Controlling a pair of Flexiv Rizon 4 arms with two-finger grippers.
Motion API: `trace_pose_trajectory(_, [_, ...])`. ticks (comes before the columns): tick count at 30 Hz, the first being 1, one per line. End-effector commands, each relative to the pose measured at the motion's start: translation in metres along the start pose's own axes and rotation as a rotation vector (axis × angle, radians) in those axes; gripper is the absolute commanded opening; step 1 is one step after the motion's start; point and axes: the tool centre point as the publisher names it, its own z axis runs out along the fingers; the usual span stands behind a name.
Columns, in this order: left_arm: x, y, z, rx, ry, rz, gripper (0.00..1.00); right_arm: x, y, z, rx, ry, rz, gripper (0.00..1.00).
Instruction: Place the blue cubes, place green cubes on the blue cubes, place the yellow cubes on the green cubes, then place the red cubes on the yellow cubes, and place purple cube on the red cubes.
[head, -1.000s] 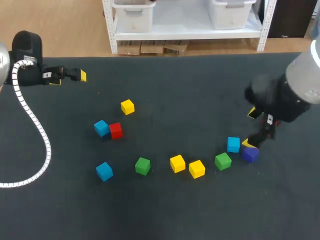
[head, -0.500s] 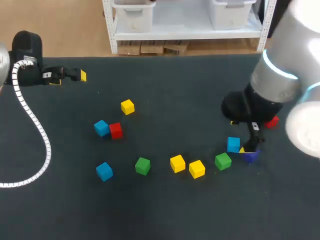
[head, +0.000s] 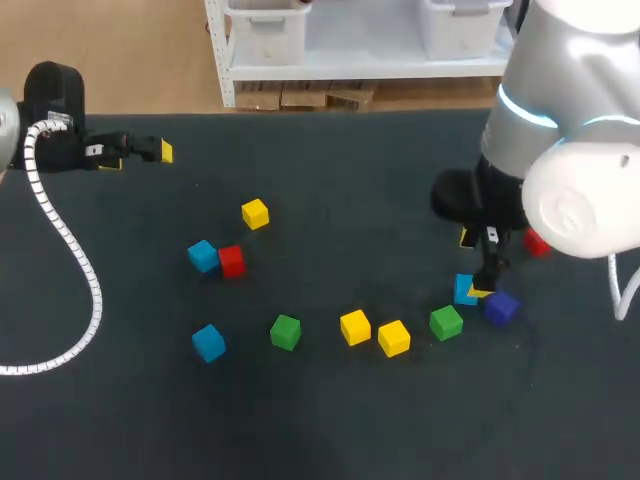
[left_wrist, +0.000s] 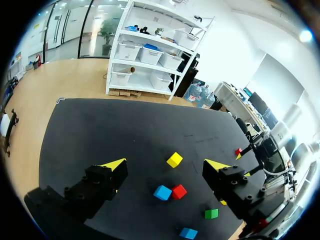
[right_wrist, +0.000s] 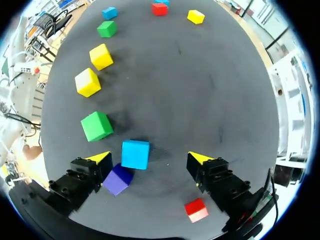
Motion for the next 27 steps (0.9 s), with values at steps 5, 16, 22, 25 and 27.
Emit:
trace_pose_trajectory(5, [0.001, 0.002, 0.0, 0.011, -0.006, 0.002, 1.0, -0.005, 0.0, 0.008, -0.089, -0.006, 0.052, 0.82])
trace_pose_trajectory(16, [0.001, 0.002, 0.0, 0.011, -0.006, 0.002, 1.0, 0.005, 0.01, 0.023, -0.095, 0.023, 0.064, 0.35])
trace_pose_trajectory(22, [0.001, 0.002, 0.0, 0.011, -0.006, 0.002, 1.0, 0.002, 0.01, 0.021, -0.067, 0.015, 0.055, 0.0])
trace_pose_trajectory(25, [0.001, 0.002, 0.0, 0.011, -0.006, 0.002, 1.0, -0.001, 0.009, 0.015, -0.058, 0.003, 0.049, 0.0])
trace_pose_trajectory(27, [0.001, 0.002, 0.0, 0.011, -0.006, 0.002, 1.0, -0.003, 0.007, 0.012, -0.053, -0.002, 0.04, 0.0])
